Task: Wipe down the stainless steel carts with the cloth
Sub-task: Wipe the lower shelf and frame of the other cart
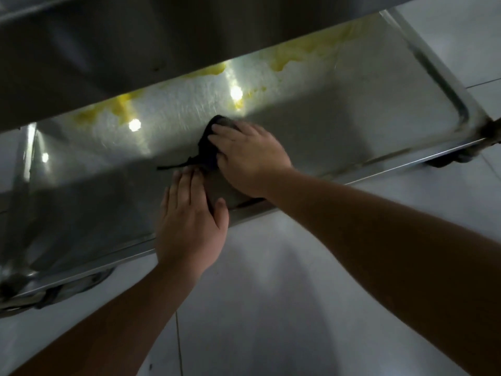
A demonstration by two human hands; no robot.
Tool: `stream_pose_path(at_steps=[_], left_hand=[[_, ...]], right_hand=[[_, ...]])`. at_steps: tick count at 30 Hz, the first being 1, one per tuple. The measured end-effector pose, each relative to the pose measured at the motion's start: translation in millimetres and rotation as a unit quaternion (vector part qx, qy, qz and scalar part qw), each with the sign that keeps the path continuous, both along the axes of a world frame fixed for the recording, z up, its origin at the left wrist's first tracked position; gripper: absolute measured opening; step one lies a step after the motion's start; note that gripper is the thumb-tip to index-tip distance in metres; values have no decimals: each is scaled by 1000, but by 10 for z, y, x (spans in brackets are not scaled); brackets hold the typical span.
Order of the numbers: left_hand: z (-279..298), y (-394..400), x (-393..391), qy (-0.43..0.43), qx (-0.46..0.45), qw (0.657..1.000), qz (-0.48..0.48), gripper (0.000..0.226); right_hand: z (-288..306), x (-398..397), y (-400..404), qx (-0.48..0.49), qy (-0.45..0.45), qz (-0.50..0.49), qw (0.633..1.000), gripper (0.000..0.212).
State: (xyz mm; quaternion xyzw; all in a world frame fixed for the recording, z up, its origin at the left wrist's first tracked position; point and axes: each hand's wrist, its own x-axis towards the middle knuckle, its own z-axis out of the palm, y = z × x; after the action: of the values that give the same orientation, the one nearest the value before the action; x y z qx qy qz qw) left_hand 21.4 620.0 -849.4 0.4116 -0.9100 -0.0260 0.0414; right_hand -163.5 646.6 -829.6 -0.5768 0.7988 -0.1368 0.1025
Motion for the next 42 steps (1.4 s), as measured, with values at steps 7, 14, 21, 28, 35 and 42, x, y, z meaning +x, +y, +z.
stream_pose_path(at_steps=[7,14,21,28,35,42], left_hand=[[-31,-5,-3,0,-2,1000,-3,73],[-41,19,-31,-16,-5,1000,0,73],[2,48,-56,-14,17,1000,13,76],[8,26,-25,-21,31,999,7,77],[-10,12,2,-21,30,999,2,75],[41,39,-36,-28,45,999,-1,81]], right_hand=[[89,-2099,874,12,15,-321,947,56],[86,-2042,717,18,-22,-402,915,68],[143,-347,-587,8,-32,-94,995,52],[113,-59,-667,-16,-25,58,998,48],[40,-1985,685,-22,21,-297,954,51],[-131,-2177,851,43,-32,-479,876,69]])
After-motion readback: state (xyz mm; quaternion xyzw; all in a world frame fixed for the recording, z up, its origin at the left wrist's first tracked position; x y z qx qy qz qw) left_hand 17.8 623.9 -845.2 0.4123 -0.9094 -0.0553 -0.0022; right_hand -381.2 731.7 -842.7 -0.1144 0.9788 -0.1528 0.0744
